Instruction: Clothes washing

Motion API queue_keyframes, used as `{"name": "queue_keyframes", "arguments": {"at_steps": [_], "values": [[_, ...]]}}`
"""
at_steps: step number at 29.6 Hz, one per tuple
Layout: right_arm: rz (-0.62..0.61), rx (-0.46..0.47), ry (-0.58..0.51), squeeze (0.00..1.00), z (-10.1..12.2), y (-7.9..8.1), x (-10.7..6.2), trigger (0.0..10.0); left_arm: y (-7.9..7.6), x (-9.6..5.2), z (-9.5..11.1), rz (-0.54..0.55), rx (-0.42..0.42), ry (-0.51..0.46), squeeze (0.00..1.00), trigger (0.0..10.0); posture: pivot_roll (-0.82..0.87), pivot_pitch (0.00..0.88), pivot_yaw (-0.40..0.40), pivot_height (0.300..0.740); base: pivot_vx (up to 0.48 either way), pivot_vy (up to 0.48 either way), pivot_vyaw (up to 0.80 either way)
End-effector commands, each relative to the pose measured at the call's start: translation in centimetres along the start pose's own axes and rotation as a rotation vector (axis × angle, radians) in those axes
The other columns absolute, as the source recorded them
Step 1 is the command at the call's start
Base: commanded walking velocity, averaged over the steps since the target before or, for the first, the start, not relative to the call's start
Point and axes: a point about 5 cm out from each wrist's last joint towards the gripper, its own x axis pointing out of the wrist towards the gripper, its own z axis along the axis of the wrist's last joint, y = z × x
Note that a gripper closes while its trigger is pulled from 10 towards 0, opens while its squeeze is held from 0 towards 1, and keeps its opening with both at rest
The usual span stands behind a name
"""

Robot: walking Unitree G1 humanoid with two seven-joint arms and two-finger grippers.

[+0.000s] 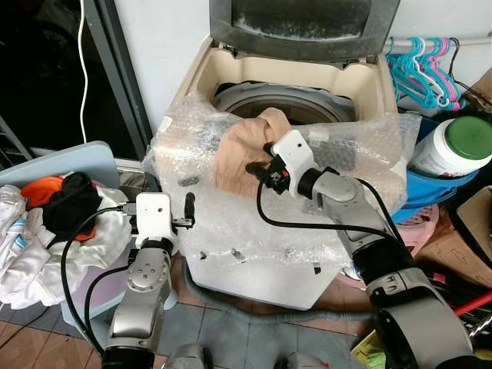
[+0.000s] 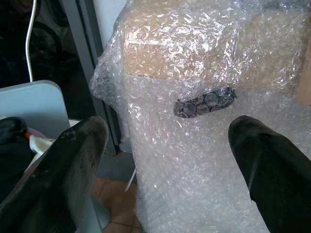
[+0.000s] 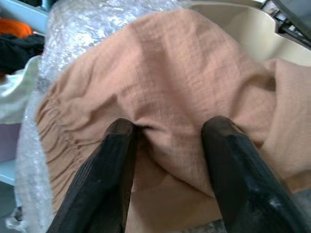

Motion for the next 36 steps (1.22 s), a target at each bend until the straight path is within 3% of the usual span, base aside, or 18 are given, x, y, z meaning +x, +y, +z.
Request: {"name": "queue_keyframes", "arguments": {"at_steps": [1,4,10,13,16,18,19,20,21,23,24,25,27,29,32,36], "values": [[-0.087,-0.014,0.038,0.00,-0.3,-1.5,-0.2,0.0,0.0,0.0,0.1,0.000,0.009,0.000,0.00,10.0,-0.04,0.000,0.010,0.740,0.000,0.000,0.00],[-0.247,0.025,0.078,0.00,-0.7,-3.7,-0.7,0.0,0.0,0.1,0.1,-0.002,0.009,-0.001,0.00,10.0,-0.04,0.000,0.010,0.740,0.000,0.000,0.00],[-0.449,0.176,0.091,0.00,-0.6,-7.1,-1.6,0.0,-0.1,0.2,0.2,-0.003,0.009,-0.002,0.00,10.0,-0.04,0.000,0.008,0.740,0.000,0.000,0.00],[-0.728,0.362,0.038,0.00,0.1,-10.8,-3.2,0.0,-0.1,0.3,0.2,0.003,0.011,-0.004,0.00,10.0,-0.04,0.000,0.006,0.740,0.000,0.000,0.00],[-0.833,0.402,-0.001,0.00,0.6,-12.1,-4.0,0.0,0.0,0.3,0.2,0.007,0.013,-0.003,0.00,10.0,-0.03,0.000,0.004,0.740,0.000,0.000,0.00],[-0.881,0.381,-0.063,0.00,1.5,-12.8,-4.5,0.0,0.1,0.3,0.2,0.011,0.015,-0.003,0.00,10.0,-0.03,0.000,0.004,0.740,0.000,0.000,0.00],[-0.834,0.312,-0.112,0.00,2.5,-12.5,-4.1,3.5,0.1,0.3,0.2,0.013,0.015,-0.003,0.00,10.0,-0.03,0.000,0.003,0.740,0.000,0.000,0.00],[-0.808,0.278,-0.129,0.00,2.9,-12.3,-3.8,3.5,0.1,0.3,0.2,0.014,0.015,-0.003,0.00,10.0,-0.03,0.000,0.003,0.740,0.000,0.000,0.00],[-0.788,0.262,-0.152,0.00,3.3,-12.1,-3.6,10.0,0.2,0.3,0.2,0.015,0.015,-0.004,0.00,10.0,-0.03,0.000,0.004,0.740,0.000,0.000,0.00],[-0.731,0.286,-0.212,0.00,3.7,-11.4,-3.2,10.0,0.2,0.3,0.3,0.021,0.009,-0.010,0.00,10.0,-0.03,0.000,0.006,0.740,0.000,0.000,0.00],[-0.714,0.287,-0.234,0.19,3.9,-11.2,-3.2,10.0,0.2,0.3,0.3,0.023,0.007,-0.011,0.00,10.0,-0.03,0.000,0.006,0.740,0.000,0.000,0.00],[-0.657,0.307,-0.293,1.00,4.2,-10.7,-3.2,10.0,0.2,0.4,0.4,0.023,0.006,-0.013,0.00,10.0,-0.04,0.000,0.007,0.740,0.000,0.000,0.00],[-0.613,0.307,-0.316,1.00,4.4,-10.4,-3.1,10.0,0.1,0.4,0.4,0.019,0.005,-0.014,0.00,10.0,-0.04,0.000,0.008,0.740,0.000,0.000,0.00],[-0.539,0.229,-0.335,1.00,4.6,-9.5,-3.4,10.0,0.0,0.4,0.5,0.015,0.003,-0.015,0.00,10.0,-0.04,0.000,0.010,0.740,0.000,0.000,0.00],[-0.486,0.221,-0.360,1.00,4.5,-9.0,-3.7,10.0,0.1,0.4,0.4,0.025,-0.019,-0.006,0.00,10.0,-0.04,0.000,0.010,0.740,0.000,0.000,0.00],[-0.449,0.117,-0.347,1.00,3.5,-7.6,-4.8,10.0,0.1,0.4,0.3,0.021,-0.019,0.006,0.00,10.0,-0.04,0.000,0.019,0.740,0.000,0.000,0.00]]}}
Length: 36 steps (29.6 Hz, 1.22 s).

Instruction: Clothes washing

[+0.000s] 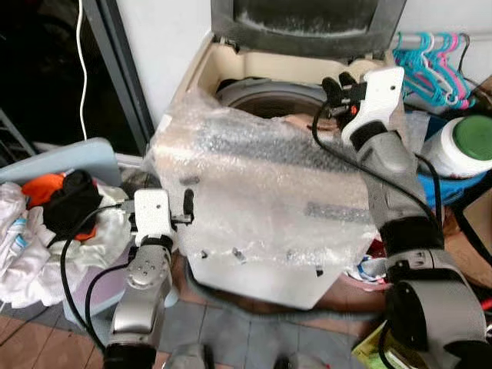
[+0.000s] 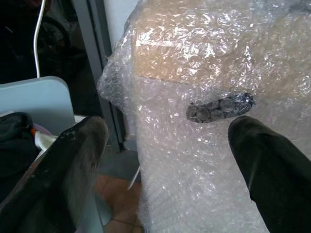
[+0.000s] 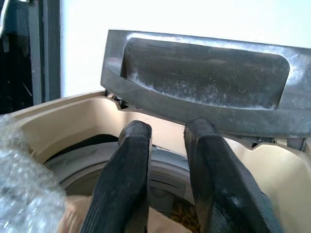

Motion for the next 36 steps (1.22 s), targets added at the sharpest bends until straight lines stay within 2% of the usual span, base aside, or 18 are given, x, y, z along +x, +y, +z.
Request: {"name": "queue_keyframes", "arguments": {"at_steps": [1,5,8,15,17,21,22,24,27,28,29,30,31,32,33,36], "values": [[0.046,-0.051,-0.025,1.00,0.4,0.3,-0.5,10.0,0.0,0.0,0.0,-0.005,0.005,0.010,0.00,10.0,-0.04,0.000,0.019,0.740,0.000,0.000,0.00],[0.114,-0.090,-0.043,1.00,0.2,1.3,-1.9,10.0,-0.2,0.1,0.0,-0.023,0.008,0.011,0.00,10.0,-0.05,0.000,0.026,0.740,0.000,0.214,0.00],[0.225,-0.083,-0.015,1.00,0.1,2.1,-2.6,10.0,-0.2,0.1,0.2,-0.029,0.016,-0.003,0.00,10.0,-0.05,0.000,0.026,0.740,0.000,0.000,0.00],[0.257,-0.059,0.053,1.00,-0.8,1.9,-2.3,10.0,-0.3,0.0,0.2,-0.027,0.016,-0.002,0.00,10.0,-0.04,0.000,0.026,0.740,0.000,0.000,0.00],[0.303,-0.080,0.118,1.00,-1.7,2.0,-2.1,10.0,-0.3,0.0,0.2,-0.029,0.017,-0.004,0.00,10.0,-0.04,0.000,0.025,0.740,0.000,0.000,0.00],[0.294,-0.122,0.193,1.00,-2.8,1.6,-2.0,10.0,-0.1,0.0,0.2,-0.026,0.021,-0.004,0.00,10.0,-0.04,0.000,0.025,0.740,0.000,0.000,0.00],[0.275,-0.135,0.245,1.00,-3.4,1.2,-1.9,10.0,0.1,0.0,0.2,-0.023,0.022,-0.003,0.00,10.0,-0.04,0.000,0.025,0.740,0.000,0.000,0.00],[0.252,-0.164,0.283,1.00,-3.8,0.7,-1.6,10.0,0.1,0.1,0.2,-0.019,0.022,-0.003,0.00,10.0,-0.04,0.000,0.019,0.740,0.000,0.000,0.00],[0.114,-0.179,0.283,0.95,-3.0,-1.0,-0.3,10.0,-0.1,0.0,0.2,-0.020,0.020,-0.004,0.00,10.0,-0.03,0.000,0.018,0.740,0.000,0.000,0.00],[0.057,-0.178,0.262,0.71,-2.4,-1.5,0.1,10.0,-0.2,-0.1,0.2,-0.021,0.020,-0.004,0.00,10.0,-0.03,0.000,0.018,0.740,0.000,0.000,0.00],[0.007,-0.179,0.232,0.06,-1.7,-2.1,0.6,10.0,-0.2,-0.1,0.2,-0.022,0.019,-0.004,0.00,10.0,-0.03,0.000,0.018,0.740,0.000,0.000,0.00],[-0.073,-0.186,0.170,0.00,-0.3,-3.0,1.2,10.0,-0.2,-0.1,0.2,-0.022,0.019,-0.003,0.00,10.0,-0.03,0.000,0.017,0.740,0.000,0.000,0.00],[-0.073,-0.186,0.170,0.00,-0.3,-3.0,1.2,10.0,-0.2,-0.1,0.2,-0.022,0.019,-0.003,0.00,10.0,-0.03,0.000,0.017,0.740,0.000,0.000,0.00],[-0.154,-0.179,0.098,0.00,1.1,-3.8,1.7,10.0,-0.1,-0.1,0.2,-0.018,0.020,-0.003,0.00,10.0,-0.03,0.000,0.015,0.740,0.000,0.000,0.00],[-0.186,-0.172,0.067,0.00,1.7,-4.1,1.8,10.0,0.0,-0.1,0.2,-0.016,0.020,-0.003,0.00,10.0,-0.03,0.000,0.015,0.740,0.000,0.000,0.00],[-0.187,-0.157,0.028,0.00,2.1,-3.8,2.0,10.0,0.0,-0.1,0.2,-0.014,0.022,-0.002,0.00,10.0,-0.03,0.000,0.013,0.740,0.000,0.000,0.00]]}}
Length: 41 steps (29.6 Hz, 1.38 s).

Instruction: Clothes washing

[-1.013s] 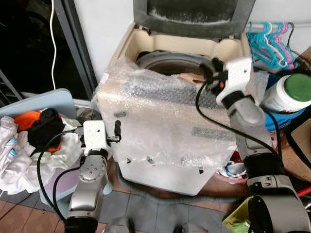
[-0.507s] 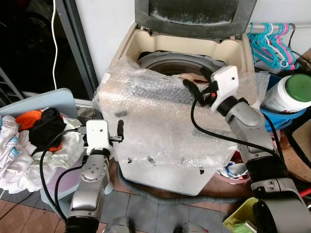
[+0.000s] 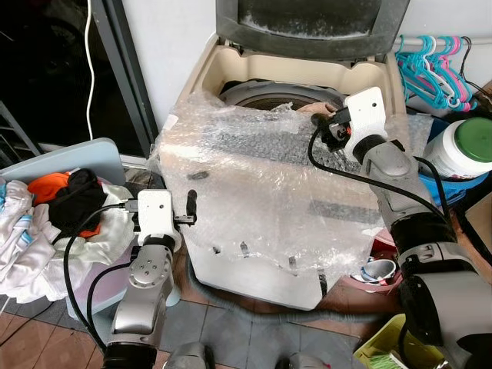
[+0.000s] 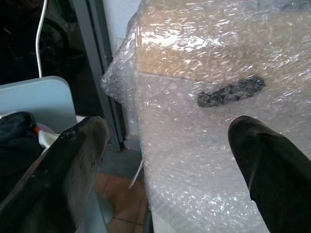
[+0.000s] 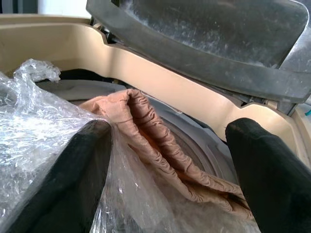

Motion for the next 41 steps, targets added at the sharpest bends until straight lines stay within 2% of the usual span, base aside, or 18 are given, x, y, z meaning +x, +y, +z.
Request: {"name": "queue_keyframes", "arguments": {"at_steps": [1,3,5,7,10,12,16,21,22,24,26,28,30,33,37,38,41], "values": [[-0.120,0.043,-0.193,0.00,4.6,-2.4,0.7,10.0,0.2,-0.2,0.2,0.012,0.008,-0.007,0.00,10.0,-0.03,0.000,0.015,0.740,0.000,0.000,0.00],[-0.036,0.081,-0.198,0.00,4.2,-1.3,0.7,10.0,0.1,-0.2,0.2,0.009,0.008,-0.004,0.00,10.0,-0.03,0.000,0.014,0.740,0.000,0.000,0.00],[0.028,0.081,-0.191,0.00,4.0,-0.6,0.6,10.0,0.0,-0.2,0.1,0.006,0.009,-0.003,0.00,10.0,-0.03,0.000,0.015,0.740,0.000,0.000,0.00],[0.322,0.097,-0.121,0.00,2.6,2.2,0.0,10.0,-0.1,-0.2,0.1,0.002,0.010,-0.002,0.00,10.0,-0.03,0.000,0.015,0.740,0.000,0.000,0.00],[0.440,0.065,-0.135,0.00,2.5,3.1,-0.8,10.0,0.0,-0.2,0.1,0.002,0.011,-0.001,0.00,10.0,-0.03,0.000,0.015,0.740,0.000,0.000,0.00],[0.520,0.053,-0.101,0.00,1.9,3.4,-1.4,10.0,0.0,-0.2,0.1,0.002,0.011,0.000,0.00,10.0,-0.03,0.000,0.015,0.740,0.000,0.000,0.00],[0.538,0.037,-0.103,0.00,1.8,3.0,-1.6,10.0,0.0,-0.2,0.1,0.002,0.011,0.001,0.00,10.0,-0.03,0.000,0.015,0.740,0.000,0.000,0.00],[0.551,0.021,-0.106,0.00,2.1,1.4,-1.9,10.0,0.0,-0.1,0.1,0.001,0.013,0.001,0.00,10.0,-0.03,0.000,0.015,0.740,0.000,0.000,0.00],[0.571,-0.054,-0.110,0.00,2.3,0.9,-2.1,10.0,0.0,-0.1,0.1,0.001,0.016,0.002,0.00,10.0,-0.03,0.000,0.015,0.740,0.000,0.000,0.00],[0.578,-0.076,-0.111,0.00,2.3,0.8,-2.1,10.0,0.0,-0.1,0.1,0.000,0.016,0.002,0.00,10.0,-0.03,0.000,0.015,0.740,0.000,0.000,0.00],[0.489,-0.191,-0.076,0.00,2.1,-0.8,-1.9,10.0,0.0,0.0,0.1,0.002,0.019,0.000,0.00,10.0,-0.03,0.000,0.015,0.740,0.000,0.000,0.00],[0.429,-0.232,-0.056,0.00,2.0,-1.7,-1.7,10.0,0.0,0.0,0.2,0.003,0.019,0.000,0.00,10.0,-0.03,0.000,0.015,0.740,0.000,0.000,0.00],[0.450,-0.172,-0.060,0.00,1.8,-2.1,-2.1,10.0,0.1,-0.1,0.1,0.003,0.019,0.000,0.00,10.0,-0.03,0.000,0.011,0.740,0.000,0.000,0.00],[0.606,-0.132,-0.026,0.00,0.3,-2.5,-4.6,10.0,0.3,-0.2,0.2,0.012,0.021,-0.002,0.00,10.0,-0.02,0.000,0.009,0.740,0.000,0.000,0.00],[0.649,-0.091,0.019,0.00,-0.7,-3.2,-5.9,10.0,0.4,-0.1,0.1,0.010,0.022,-0.001,0.00,10.0,-0.04,0.000,0.019,0.740,0.000,0.000,0.00],[0.649,-0.091,0.019,0.00,-0.7,-3.2,-5.9,10.0,0.4,-0.1,0.1,0.010,0.022,-0.001,0.00,10.0,-0.04,0.000,0.019,0.740,0.000,0.000,0.00],[0.609,0.039,-0.055,0.00,0.6,-3.3,-5.4,10.0,0.0,0.0,0.2,-0.008,0.022,-0.002,0.00,10.0,-0.04,0.000,0.024,0.740,0.000,0.000,0.00]]}}
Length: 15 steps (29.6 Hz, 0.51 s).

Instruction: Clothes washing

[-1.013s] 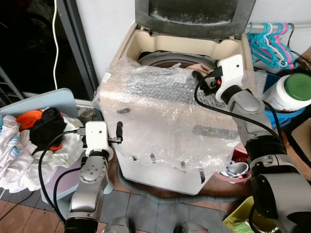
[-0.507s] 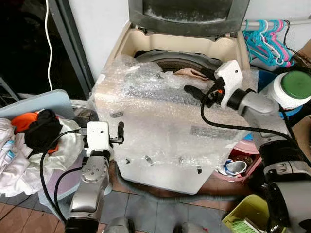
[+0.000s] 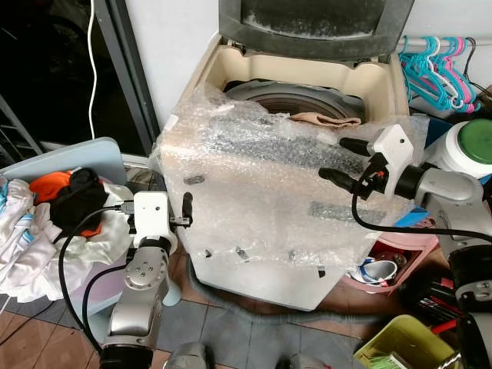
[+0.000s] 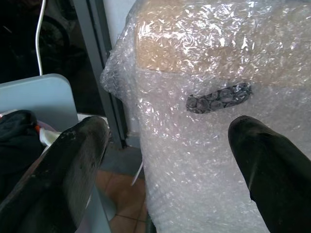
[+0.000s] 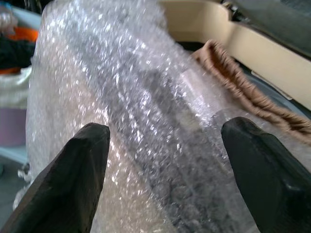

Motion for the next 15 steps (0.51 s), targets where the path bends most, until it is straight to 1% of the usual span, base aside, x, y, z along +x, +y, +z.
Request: {"name": "queue_keyframes", "arguments": {"at_steps": [1,3,4,6,9,10,12,13,15], "values": [[0.003,0.024,-0.117,0.00,2.5,-0.3,0.6,10.0,-0.3,0.2,0.5,-0.010,0.014,-0.018,0.00,10.0,-0.04,0.000,0.025,0.740,0.000,0.000,0.00],[0.005,0.036,-0.133,0.00,2.7,-0.2,0.7,10.0,-0.4,0.3,0.5,-0.013,0.013,-0.019,0.00,10.0,-0.04,0.000,0.025,0.740,0.000,0.000,0.00],[0.022,0.090,-0.212,0.00,3.8,0.3,1.6,10.0,-0.4,0.4,0.7,-0.015,0.013,-0.023,0.00,10.0,-0.04,0.000,0.026,0.740,0.000,0.000,0.00],[0.033,0.137,-0.272,0.00,4.8,0.6,2.2,10.0,-0.3,0.4,0.7,-0.012,0.014,-0.024,0.00,10.0,-0.03,0.000,0.023,0.740,0.000,0.000,0.00],[0.043,0.197,-0.323,0.00,5.7,0.8,3.0,10.0,-0.1,0.3,0.6,-0.005,0.015,-0.021,0.00,10.0,-0.03,0.000,0.021,0.740,0.000,0.000,0.00],[0.044,0.237,-0.338,0.00,5.9,0.9,3.6,10.0,0.0,0.2,0.5,-0.003,0.015,-0.019,0.00,10.0,-0.03,0.000,0.020,0.740,0.000,0.000,0.00],[0.050,0.260,-0.326,0.00,5.9,1.0,4.3,10.0,0.0,0.1,0.5,-0.002,0.015,-0.018,0.00,10.0,-0.03,0.000,0.020,0.740,0.000,0.000,0.00],[0.050,0.260,-0.326,0.00,5.9,1.0,4.3,10.0,0.0,0.1,0.5,-0.002,0.015,-0.018,0.00,10.0,-0.03,0.000,0.020,0.740,0.000,0.000,0.00],[0.061,0.280,-0.237,0.00,5.3,2.0,6.2,10.0,-0.1,0.2,0.5,-0.004,0.014,-0.016,0.00,10.0,-0.03,0.000,0.019,0.740,0.000,0.000,0.00]]}}
